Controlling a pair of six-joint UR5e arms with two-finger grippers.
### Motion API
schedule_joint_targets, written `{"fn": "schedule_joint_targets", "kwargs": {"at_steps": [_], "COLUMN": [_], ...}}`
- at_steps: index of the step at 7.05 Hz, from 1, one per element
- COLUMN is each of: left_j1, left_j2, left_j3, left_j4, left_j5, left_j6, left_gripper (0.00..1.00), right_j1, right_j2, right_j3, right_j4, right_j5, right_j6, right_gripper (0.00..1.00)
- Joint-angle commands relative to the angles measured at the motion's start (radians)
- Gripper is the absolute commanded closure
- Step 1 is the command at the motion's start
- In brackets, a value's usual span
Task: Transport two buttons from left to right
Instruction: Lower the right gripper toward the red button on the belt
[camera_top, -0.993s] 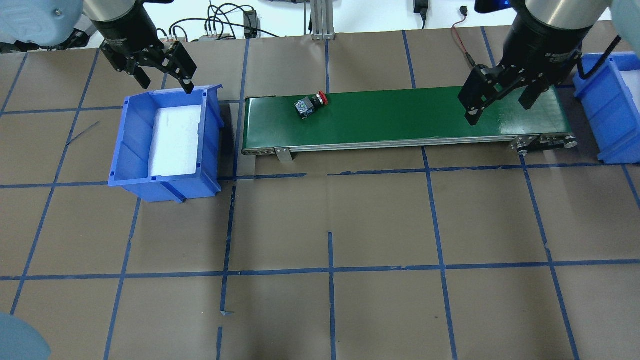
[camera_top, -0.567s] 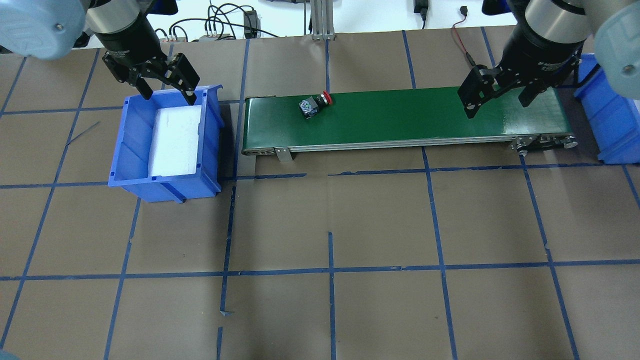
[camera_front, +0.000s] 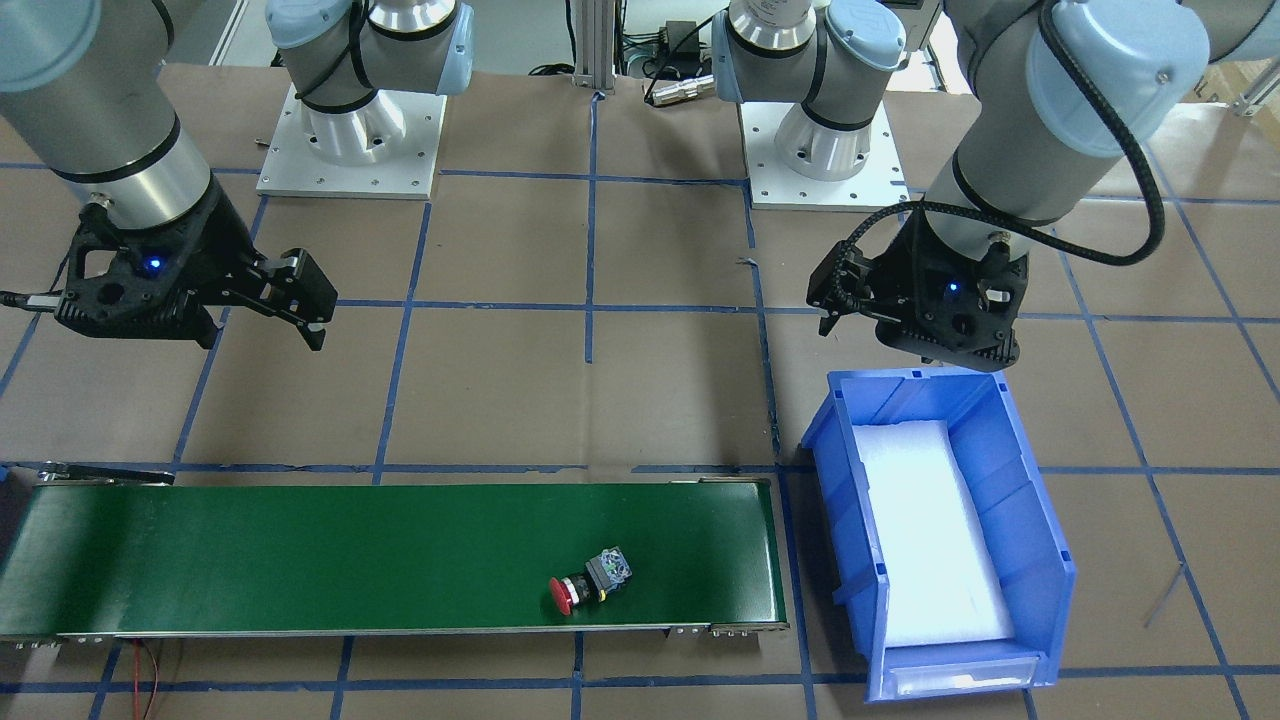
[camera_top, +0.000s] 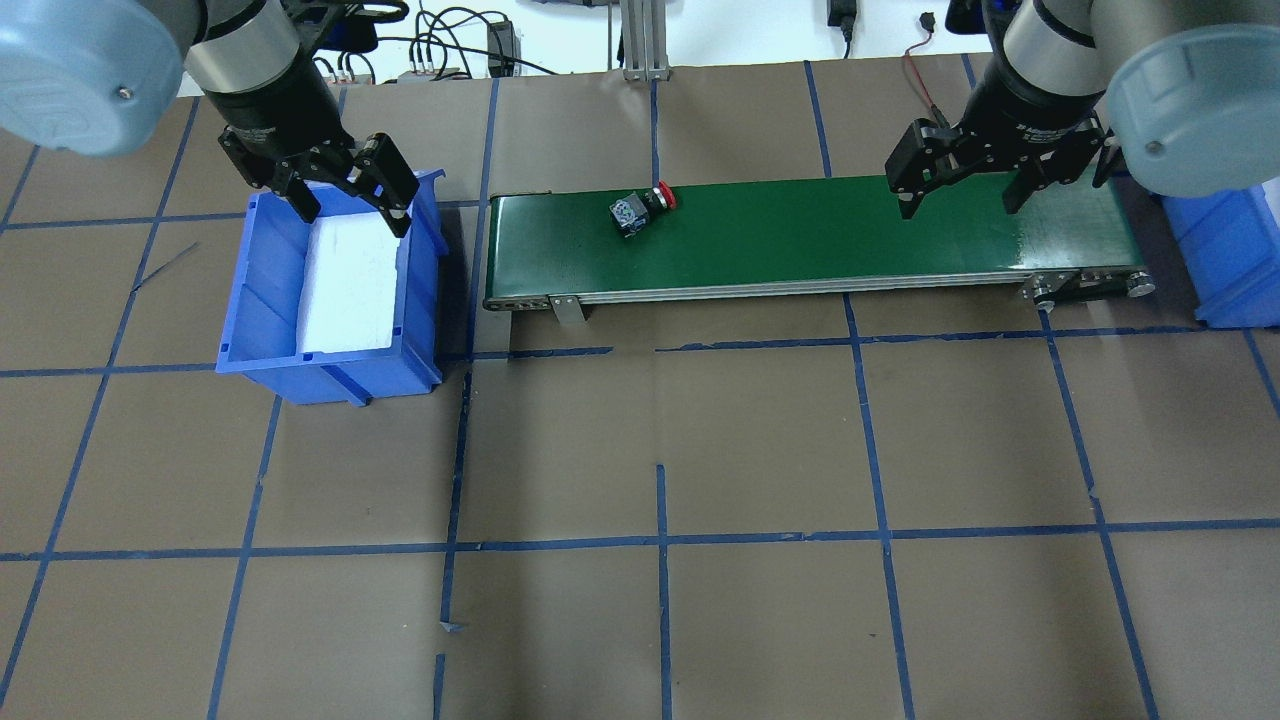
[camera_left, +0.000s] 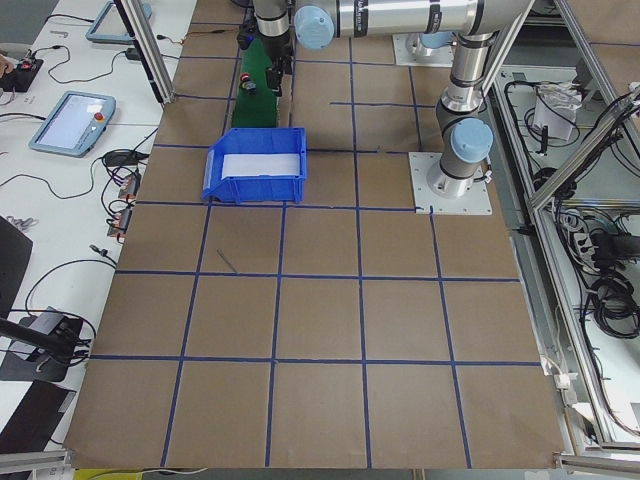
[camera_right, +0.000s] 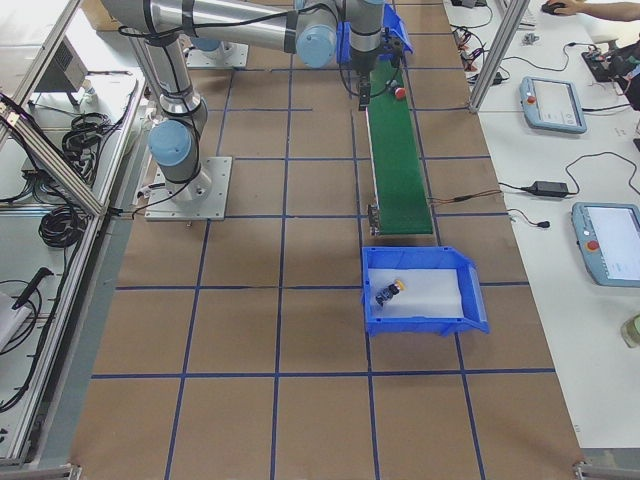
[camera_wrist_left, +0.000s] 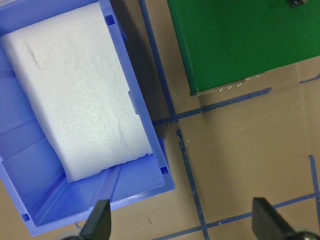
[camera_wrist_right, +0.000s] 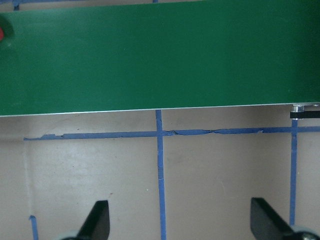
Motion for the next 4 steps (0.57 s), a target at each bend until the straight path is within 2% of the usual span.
{"fn": "schedule_joint_targets", "kwargs": {"at_steps": [1, 2, 4], "left_j1": [-0.019, -0.019, -0.020], "left_j2": [0.046, 0.057, 0.098], "left_j3": [-0.016, -0.019, -0.011], "left_j4": [-0.018, -0.021, -0.084], "left_j5": [0.000, 0.000, 0.002], "left_j6": [-0.081, -0.081, -0.124], "left_gripper": [0.00, 0.00, 0.00], "right_j1": [0.051, 0.091, 0.173], "right_j2": [0.056, 0.103, 0.169], "right_j3": [-0.003, -0.002, -0.006], "right_j4": [-0.039, -0.112, -0.166], "right_j5": [0.019, 0.017, 0.017], "right_j6": [0.259, 0.377, 0.569], "right_gripper": [0.00, 0.00, 0.00]}}
